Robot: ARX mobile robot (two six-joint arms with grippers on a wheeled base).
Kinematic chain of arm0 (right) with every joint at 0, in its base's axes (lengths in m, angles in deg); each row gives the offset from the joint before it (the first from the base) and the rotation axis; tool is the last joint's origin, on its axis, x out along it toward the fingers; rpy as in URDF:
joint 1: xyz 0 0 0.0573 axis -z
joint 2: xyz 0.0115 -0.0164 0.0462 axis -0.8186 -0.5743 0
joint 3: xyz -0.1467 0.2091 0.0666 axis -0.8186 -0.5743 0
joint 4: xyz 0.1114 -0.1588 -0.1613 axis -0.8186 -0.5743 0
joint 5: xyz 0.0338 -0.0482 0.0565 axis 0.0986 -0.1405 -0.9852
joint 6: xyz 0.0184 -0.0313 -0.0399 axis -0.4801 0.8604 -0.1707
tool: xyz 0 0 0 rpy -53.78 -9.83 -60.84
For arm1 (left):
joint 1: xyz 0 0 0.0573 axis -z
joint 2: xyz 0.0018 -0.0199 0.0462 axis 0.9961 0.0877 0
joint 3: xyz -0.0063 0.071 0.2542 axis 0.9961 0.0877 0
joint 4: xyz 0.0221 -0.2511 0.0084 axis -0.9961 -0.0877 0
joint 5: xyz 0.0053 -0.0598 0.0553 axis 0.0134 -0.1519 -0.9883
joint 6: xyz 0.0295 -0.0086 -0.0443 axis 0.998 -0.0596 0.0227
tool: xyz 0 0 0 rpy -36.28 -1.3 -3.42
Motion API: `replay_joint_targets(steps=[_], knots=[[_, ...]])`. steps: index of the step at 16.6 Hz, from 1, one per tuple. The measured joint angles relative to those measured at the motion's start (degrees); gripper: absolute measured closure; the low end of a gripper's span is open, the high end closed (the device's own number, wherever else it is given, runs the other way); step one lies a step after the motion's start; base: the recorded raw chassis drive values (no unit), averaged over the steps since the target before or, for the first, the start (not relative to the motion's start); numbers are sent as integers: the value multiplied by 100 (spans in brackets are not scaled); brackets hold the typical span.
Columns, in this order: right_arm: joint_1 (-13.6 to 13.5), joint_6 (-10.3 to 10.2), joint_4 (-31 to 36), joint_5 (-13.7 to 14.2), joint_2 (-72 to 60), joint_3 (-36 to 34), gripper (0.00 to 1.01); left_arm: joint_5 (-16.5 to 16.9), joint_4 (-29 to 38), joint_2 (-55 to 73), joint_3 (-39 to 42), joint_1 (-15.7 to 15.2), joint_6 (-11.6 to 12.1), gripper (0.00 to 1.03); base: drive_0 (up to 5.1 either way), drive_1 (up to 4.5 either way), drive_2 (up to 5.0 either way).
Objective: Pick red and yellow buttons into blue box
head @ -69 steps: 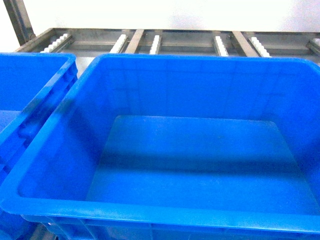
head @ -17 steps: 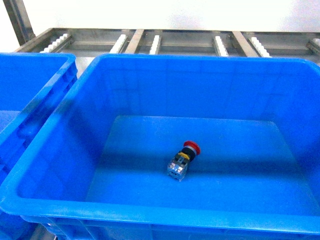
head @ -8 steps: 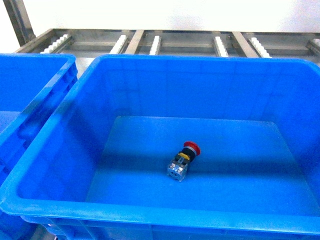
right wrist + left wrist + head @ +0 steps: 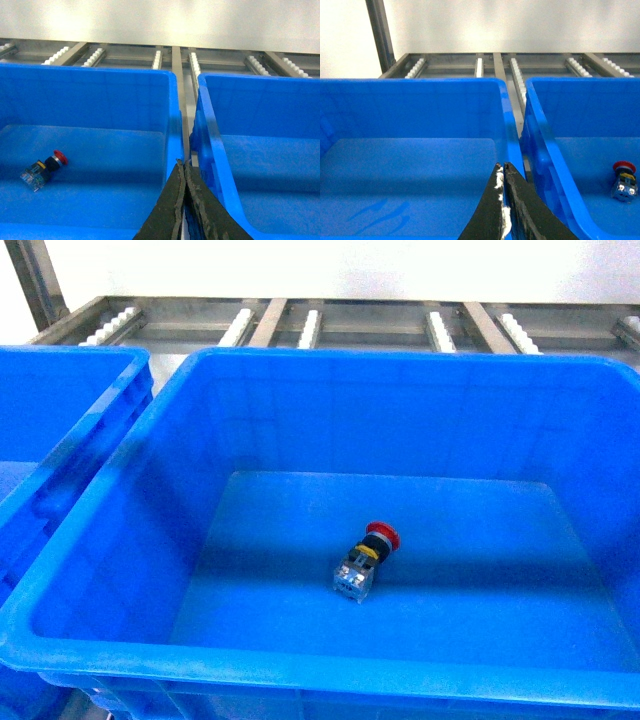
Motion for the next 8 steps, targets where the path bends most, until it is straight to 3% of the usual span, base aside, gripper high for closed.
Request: replay_joint_targets(steps=[6, 7, 8], knots=[[0, 0, 0, 0, 0, 0, 99, -2, 4, 0, 0, 0, 2, 101, 0, 0, 0], [0, 0, -2, 0, 0, 0, 94, -2, 4, 0, 0, 0, 2, 99, 0, 0, 0], [0, 0, -2, 0, 0, 0, 83, -2, 4, 0, 0, 0, 2, 89, 0, 0, 0]])
